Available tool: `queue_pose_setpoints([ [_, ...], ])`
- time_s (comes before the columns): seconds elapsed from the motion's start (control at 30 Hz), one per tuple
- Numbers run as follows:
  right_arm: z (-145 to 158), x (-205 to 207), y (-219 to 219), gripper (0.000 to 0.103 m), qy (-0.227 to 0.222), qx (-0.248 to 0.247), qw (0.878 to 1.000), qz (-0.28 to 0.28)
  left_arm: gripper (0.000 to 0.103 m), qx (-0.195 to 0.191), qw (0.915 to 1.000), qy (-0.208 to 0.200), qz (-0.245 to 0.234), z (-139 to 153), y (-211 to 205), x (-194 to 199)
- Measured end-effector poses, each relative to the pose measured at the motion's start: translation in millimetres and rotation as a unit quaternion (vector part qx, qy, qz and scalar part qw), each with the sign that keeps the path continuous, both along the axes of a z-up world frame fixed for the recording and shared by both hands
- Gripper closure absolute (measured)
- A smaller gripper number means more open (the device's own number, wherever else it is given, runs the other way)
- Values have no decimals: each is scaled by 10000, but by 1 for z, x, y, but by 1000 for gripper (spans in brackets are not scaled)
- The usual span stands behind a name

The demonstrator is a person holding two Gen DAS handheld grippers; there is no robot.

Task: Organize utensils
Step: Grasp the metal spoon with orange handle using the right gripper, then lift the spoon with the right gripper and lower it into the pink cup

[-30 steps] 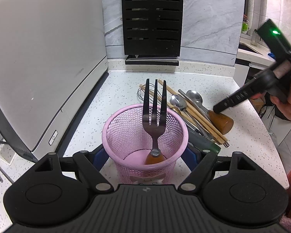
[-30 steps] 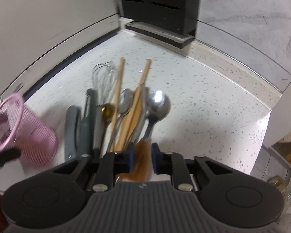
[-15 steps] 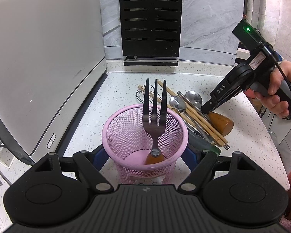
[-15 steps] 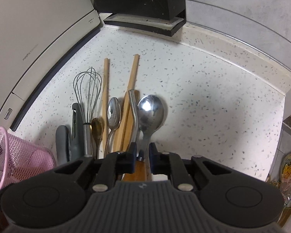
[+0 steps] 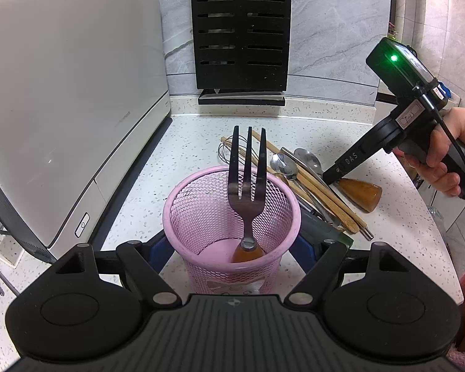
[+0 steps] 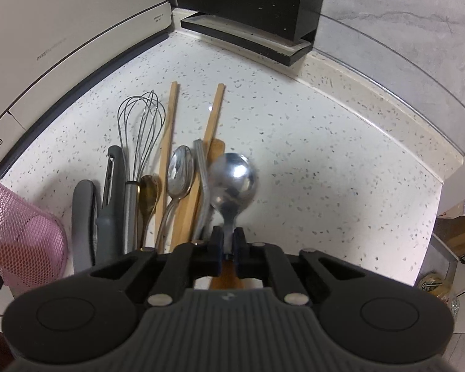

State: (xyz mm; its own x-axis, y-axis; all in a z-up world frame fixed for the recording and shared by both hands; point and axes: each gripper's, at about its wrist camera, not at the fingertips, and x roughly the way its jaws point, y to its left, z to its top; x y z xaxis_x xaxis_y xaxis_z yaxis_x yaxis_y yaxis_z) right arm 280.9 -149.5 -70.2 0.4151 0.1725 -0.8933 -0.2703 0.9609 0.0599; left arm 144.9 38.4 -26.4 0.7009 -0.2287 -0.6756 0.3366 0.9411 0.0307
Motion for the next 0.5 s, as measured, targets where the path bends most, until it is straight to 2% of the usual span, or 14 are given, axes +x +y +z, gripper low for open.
queue_pose_setpoints([
  [0.27,2,-9,-10,100,-47,133,9999,-42,12,29,10000,-24,-14,0,-1,-1],
  [0.5,21,-24,-23,100,-378,366,9986,-110,12,26,10000,-21,-18,0,-1,0],
])
